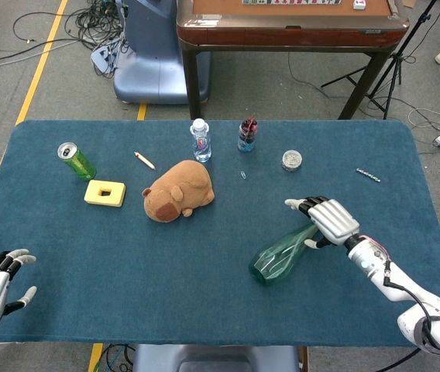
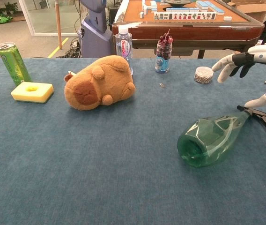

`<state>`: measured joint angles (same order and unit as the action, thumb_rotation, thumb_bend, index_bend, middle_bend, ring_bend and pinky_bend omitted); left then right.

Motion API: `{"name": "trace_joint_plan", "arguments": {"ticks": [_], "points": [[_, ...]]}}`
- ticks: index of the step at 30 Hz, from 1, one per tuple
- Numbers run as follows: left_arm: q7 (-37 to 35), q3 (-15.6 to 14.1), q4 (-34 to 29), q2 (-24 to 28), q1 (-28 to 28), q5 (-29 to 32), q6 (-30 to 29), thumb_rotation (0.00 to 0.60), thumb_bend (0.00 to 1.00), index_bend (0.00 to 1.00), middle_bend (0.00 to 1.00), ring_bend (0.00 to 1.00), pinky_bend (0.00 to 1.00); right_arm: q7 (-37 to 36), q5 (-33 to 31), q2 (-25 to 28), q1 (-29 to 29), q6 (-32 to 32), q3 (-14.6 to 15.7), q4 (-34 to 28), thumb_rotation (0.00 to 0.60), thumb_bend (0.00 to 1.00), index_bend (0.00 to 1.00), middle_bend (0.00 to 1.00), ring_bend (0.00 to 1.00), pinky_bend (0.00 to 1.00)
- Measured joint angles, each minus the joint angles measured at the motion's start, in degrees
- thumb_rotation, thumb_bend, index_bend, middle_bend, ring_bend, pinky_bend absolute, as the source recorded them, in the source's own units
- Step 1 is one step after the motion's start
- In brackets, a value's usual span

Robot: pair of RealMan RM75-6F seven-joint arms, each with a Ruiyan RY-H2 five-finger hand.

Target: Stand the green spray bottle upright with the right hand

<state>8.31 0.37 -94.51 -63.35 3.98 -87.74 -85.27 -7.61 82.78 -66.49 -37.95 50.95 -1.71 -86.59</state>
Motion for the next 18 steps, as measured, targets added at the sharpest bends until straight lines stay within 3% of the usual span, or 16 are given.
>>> {"name": "trace_joint_plan", "arguments": {"ticks": [18], "points": [[0.2,-0.36,-0.49,0.02,-0.17,-0.02,0.12,0.6,0.26,0.34,0.25,0.21,0.23,4.21,-0.65,-11.1,0.49,-3.34,1.8,16.26,0.6,0.11,0.09,0.19,0.16,0.26]]}}
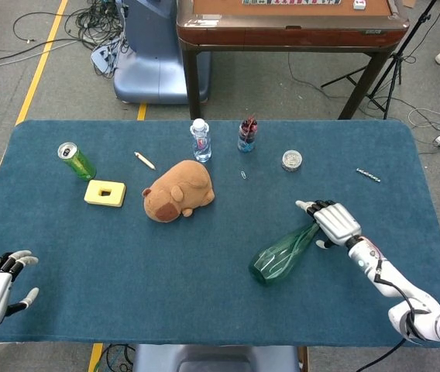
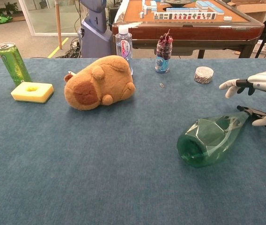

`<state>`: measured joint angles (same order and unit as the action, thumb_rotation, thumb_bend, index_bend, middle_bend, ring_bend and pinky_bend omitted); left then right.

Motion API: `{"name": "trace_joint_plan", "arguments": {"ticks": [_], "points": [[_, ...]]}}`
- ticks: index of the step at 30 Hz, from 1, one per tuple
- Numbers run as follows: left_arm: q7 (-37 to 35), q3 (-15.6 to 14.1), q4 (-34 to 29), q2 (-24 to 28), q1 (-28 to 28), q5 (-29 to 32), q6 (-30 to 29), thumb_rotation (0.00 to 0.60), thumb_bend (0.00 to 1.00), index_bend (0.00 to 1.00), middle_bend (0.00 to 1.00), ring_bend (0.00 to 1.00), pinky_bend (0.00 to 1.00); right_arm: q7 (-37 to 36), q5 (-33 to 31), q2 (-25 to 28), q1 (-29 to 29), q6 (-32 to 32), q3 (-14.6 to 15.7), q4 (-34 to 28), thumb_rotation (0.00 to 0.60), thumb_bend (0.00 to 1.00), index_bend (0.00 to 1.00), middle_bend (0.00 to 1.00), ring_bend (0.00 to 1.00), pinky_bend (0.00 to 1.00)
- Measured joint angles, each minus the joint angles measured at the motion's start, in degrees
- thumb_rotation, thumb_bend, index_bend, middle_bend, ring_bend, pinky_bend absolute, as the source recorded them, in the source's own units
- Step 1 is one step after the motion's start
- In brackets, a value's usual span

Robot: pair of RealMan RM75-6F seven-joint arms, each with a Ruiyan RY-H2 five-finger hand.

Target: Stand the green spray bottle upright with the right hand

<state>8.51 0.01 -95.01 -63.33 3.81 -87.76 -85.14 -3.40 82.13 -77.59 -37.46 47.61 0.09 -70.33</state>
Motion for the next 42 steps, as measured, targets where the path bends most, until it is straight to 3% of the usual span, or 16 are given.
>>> {"name": "trace_joint_plan", "arguments": {"ticks": [6,30,36,42], "points": [[-0.05,0.03,0.15,-0.05,-0.11,0.23,-0.06,0.6,0.26,0.34,0.25,0.21,0.23,0.78,0.37,-4.0,-0.92,-0.93,-0.31,4.56,0.6,0.11,0.09,0.19,0.16,0.26],[-0.06,0.23,1.05,-0.2,-0.23,0.96,0.13,0.6,0.26,0.34,0.25,0.21,0.23,4.61,-5.31,-21.74,-11.52,-5.56,-10.1,21.56,0.6,0.11,0.09,0.18,0.16,0.26],[-0.13,0.2,1.11,-0.28,-0.27,0.83,0.02,0.6,0.26,0.35,0.25,0.21,0.23,3.53,-6.09,-23.79,-13.62,-6.63,-11.42,21.57,0.6,0.11,0.09,0.18,0.16,0.26],[-1.09,0.07,1.47,0.0,-0.69,0.61,-0.63,0.6,0.26,0.35,0.25,0.21,0.23,0.08,-5.81,-20.93,-13.59,-6.15,-11.96,17.1,0.6,0.22,0.09,0.18,0.16,0.26]]}}
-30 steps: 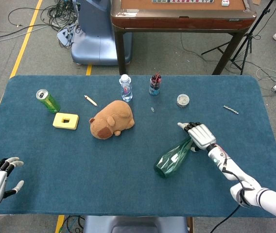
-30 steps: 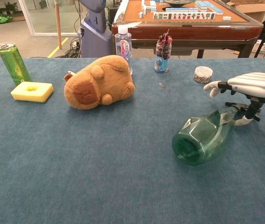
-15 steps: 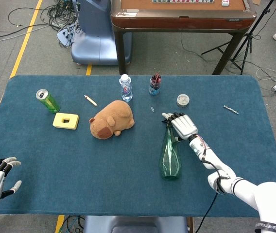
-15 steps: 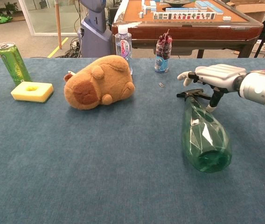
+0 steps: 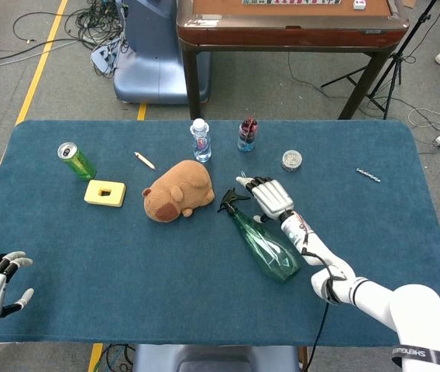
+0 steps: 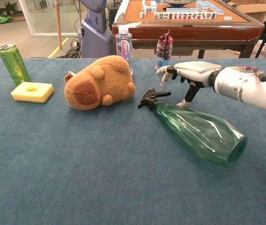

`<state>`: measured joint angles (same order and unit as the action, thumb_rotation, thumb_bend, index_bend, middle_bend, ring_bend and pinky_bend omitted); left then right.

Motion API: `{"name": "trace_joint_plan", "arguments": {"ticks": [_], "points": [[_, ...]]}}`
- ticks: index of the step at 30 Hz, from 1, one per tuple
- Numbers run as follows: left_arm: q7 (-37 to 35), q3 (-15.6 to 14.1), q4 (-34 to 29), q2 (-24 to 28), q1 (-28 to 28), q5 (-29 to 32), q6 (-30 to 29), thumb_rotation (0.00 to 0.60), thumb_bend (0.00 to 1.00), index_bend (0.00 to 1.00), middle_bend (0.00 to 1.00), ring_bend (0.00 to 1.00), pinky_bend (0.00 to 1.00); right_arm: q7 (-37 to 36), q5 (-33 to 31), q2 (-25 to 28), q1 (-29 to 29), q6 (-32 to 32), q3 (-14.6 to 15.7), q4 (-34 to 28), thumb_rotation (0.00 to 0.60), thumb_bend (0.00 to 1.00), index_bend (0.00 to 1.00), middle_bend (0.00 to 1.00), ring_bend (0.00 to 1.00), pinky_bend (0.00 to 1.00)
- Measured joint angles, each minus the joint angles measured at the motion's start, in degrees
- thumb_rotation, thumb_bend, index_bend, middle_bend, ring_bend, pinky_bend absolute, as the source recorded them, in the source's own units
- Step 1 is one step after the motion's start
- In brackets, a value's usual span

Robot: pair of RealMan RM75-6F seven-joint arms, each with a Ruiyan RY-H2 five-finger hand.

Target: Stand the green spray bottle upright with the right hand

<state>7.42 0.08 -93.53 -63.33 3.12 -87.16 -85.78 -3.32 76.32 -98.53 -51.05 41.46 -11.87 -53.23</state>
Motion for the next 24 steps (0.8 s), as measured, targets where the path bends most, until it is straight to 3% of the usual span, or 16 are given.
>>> {"name": "trace_joint_plan", "arguments": {"ticks": [4,11,17,24], "points": [[-0.09,-0.04,0.04,-0.03,0.04,-0.27,-0.01,0.6,0.26,0.35,0.25,0.21,0.23,-2.69,1.16,4.22,0.66,1.66,-0.18,-5.76,0.6,0.3,0.09,0.21,0.16,0.26],[0.32,-0.03,-0.53,-0.1,0.21,-0.7,-0.03,0.6,0.26,0.35,0.25,0.21,0.23,-8.01,7.08,13.57,2.01,5.03,1.48,-20.43,0.6,0.31,0.2,0.28,0.16,0.26],[0.74,-0.14,-1.09,0.05,0.06,-0.98,-0.33,0.6,0.26,0.35,0.25,0.21,0.23,-11.28,17.43,20.04,2.78,7.96,7.44,-30.57,0.6,0.31,0.25,0.35,0.16,0.26],[0.98,-0.29,-1.57,0.16,-0.04,-1.28,-0.48,0.6,0.26,0.35,0.25,0.21,0.23,-13.28,25.67,22.28,2.72,9.82,13.81,-34.05,0.6,0.32,0.33,0.42,0.17,0.26]]}}
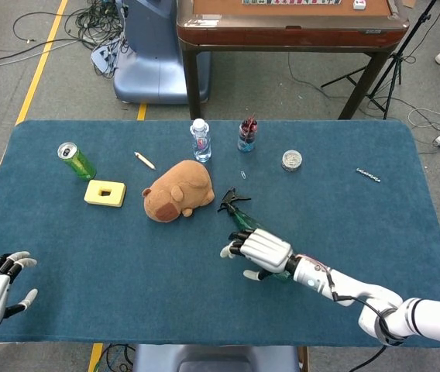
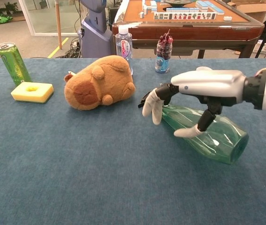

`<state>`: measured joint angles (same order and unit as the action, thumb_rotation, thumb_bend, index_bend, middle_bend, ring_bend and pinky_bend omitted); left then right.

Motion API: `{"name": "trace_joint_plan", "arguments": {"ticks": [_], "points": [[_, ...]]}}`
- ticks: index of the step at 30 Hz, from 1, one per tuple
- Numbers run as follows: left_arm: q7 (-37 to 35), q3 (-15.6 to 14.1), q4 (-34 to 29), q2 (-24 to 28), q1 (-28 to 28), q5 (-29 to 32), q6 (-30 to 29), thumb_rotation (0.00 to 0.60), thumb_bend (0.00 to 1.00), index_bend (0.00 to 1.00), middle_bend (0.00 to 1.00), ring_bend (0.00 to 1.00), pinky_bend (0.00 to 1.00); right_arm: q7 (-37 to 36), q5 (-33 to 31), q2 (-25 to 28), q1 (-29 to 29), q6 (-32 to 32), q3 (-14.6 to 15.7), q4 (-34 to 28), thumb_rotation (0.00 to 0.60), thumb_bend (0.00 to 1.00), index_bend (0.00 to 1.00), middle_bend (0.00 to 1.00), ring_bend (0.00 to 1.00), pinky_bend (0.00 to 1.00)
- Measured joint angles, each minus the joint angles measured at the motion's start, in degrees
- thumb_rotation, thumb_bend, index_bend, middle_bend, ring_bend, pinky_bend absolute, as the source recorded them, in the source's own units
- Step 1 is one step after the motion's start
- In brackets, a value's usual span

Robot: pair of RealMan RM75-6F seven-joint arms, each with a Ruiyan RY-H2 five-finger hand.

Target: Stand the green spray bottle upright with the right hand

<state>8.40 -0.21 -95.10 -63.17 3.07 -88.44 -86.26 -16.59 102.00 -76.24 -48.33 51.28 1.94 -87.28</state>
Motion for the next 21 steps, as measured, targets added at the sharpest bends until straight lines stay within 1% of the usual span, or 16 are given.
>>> {"name": "trace_joint_plan", "arguments": {"ticks": [4,10,15,18,21], "points": [[-0.3,-0.05,-0.08,0.15,-0.18,-0.07,-0.24,0.6,0.26,0.35,0.25,0.21,0.23,1.48,3.41,0.5,0.07,1.61,2.94,0.09,0.6,0.33,0.35,0.45,0.18,0.26],[-0.51,-0.18,-0.12,0.2,-0.18,-0.16,-0.04,0.6,0.26,0.35,0.25,0.21,0.23,3.55,5.9,2.05,0.15,2.08,5.99,0.4,0.6,0.33,0.36,0.47,0.19,0.25],[-0.57,-0.26,-0.11,-0.08,-0.04,-0.66,-0.01,0.6,0.26,0.35,0.25,0.21,0.23,7.85,6.53,3.37,-0.29,-0.05,7.16,0.88,0.6,0.33,0.36,0.47,0.19,0.22],[-0.71,-0.25,-0.12,-0.02,-0.07,-0.71,-0.11,0.6,0.26,0.35,0.25,0.21,0.23,10.98,6.36,4.39,-0.5,-2.03,7.83,1.23,0.6,0.33,0.36,0.47,0.19,0.15],[-0.9,-0.23,-0.07,0.11,-0.21,-0.61,-0.27,0.6,0.26,0.35,0.25,0.21,0.23,13.31,5.51,5.4,-0.62,-3.85,8.28,1.88,0.6,0.32,0.36,0.47,0.19,0.11]]}}
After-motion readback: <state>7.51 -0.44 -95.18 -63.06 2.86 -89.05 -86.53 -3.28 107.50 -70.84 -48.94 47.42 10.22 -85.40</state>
